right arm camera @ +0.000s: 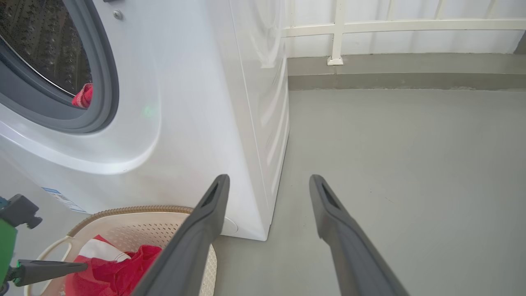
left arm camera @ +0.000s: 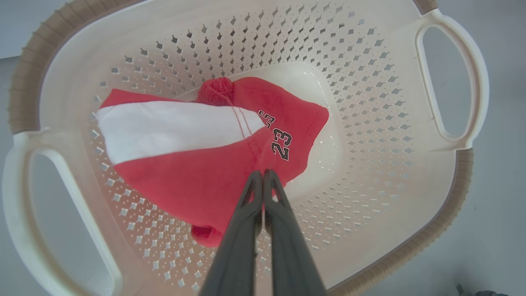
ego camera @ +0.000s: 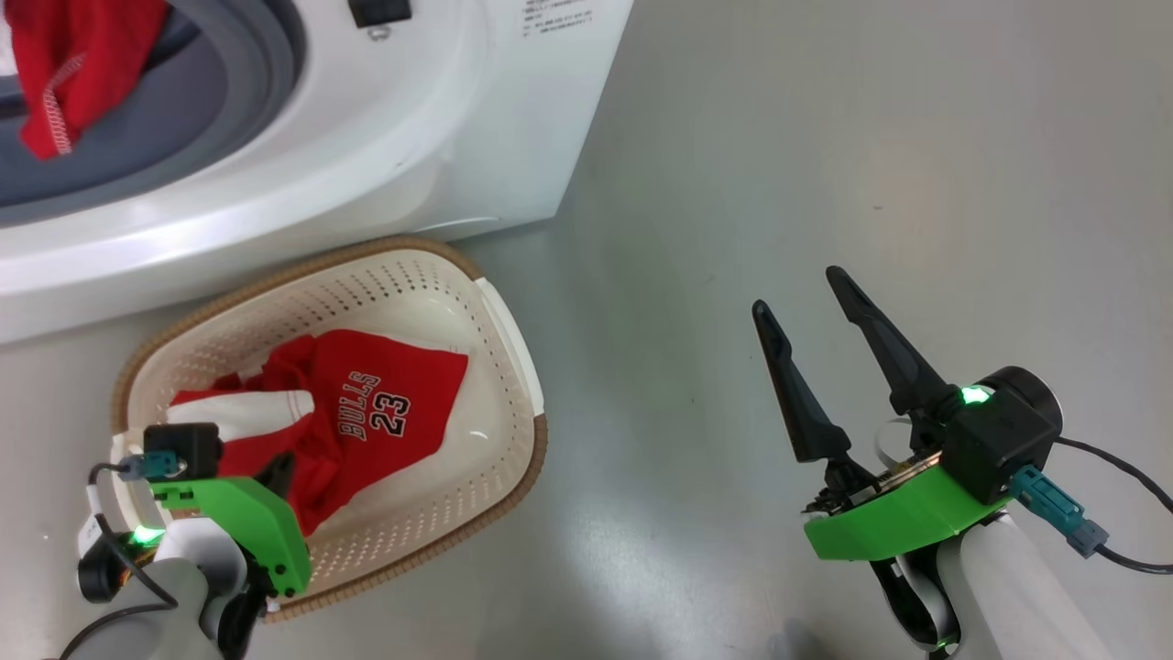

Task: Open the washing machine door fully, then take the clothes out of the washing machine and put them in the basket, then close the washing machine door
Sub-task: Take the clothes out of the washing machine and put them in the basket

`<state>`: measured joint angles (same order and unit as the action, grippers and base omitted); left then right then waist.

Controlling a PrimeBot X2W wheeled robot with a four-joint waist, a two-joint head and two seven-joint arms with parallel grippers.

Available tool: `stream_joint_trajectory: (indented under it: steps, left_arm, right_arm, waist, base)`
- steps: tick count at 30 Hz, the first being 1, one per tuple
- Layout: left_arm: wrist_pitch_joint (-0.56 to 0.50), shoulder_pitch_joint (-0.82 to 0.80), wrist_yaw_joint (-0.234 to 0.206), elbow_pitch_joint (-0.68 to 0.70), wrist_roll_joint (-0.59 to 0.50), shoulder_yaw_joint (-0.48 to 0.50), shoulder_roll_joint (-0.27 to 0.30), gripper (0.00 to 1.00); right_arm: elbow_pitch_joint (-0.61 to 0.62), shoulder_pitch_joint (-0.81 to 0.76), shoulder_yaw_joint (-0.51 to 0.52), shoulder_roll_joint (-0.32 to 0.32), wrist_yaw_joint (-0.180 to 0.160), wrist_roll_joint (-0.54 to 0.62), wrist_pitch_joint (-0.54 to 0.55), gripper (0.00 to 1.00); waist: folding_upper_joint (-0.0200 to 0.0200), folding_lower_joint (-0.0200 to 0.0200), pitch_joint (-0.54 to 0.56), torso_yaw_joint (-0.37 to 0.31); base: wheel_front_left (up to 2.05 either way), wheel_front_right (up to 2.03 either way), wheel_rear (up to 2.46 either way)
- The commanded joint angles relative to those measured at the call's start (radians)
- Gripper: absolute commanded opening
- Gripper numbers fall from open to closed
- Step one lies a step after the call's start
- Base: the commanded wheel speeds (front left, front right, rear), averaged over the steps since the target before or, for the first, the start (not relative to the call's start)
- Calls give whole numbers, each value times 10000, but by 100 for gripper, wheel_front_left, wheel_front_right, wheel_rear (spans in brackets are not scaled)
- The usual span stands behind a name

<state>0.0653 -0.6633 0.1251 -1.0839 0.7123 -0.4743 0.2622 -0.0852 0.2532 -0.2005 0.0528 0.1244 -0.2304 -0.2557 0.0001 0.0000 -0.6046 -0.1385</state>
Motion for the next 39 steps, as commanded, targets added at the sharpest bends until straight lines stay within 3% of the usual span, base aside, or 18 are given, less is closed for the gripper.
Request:
stream_joint_trajectory:
  steps: [1,11,18,25,39]
  left_arm:
    - [150,-42,53,23,119,155,335,100]
    - [1561,168,54,950,1175,-468,490,100]
    - [1948,548,55,1912,1472,-496,804,100]
    - [1962,1620,51,3939,451,1436,972,100]
    - [1964,3917,48,6861,-1680,4375,101,100]
  right_arm:
    - [177,-2,-135,-26,63,-23,-61,100]
    - [-172,-147,37,-26,63,87,-61,100]
    - [-341,-286,89,-26,63,327,-61,100]
    - [-323,-531,293,-26,63,466,-61,100]
    - [-49,-1140,717,-26,63,477,-61,100]
  waist:
    - [-1,0,87,44]
    - [-1,0,999,366]
    - [-1,0,1743,553]
    - [-1,0,2614,603]
    - [-1,0,4173,541]
  base:
    - [0,0,0]
    - [0,0,0]
    - [0,0,0]
    - [0,0,0]
    - [0,0,0]
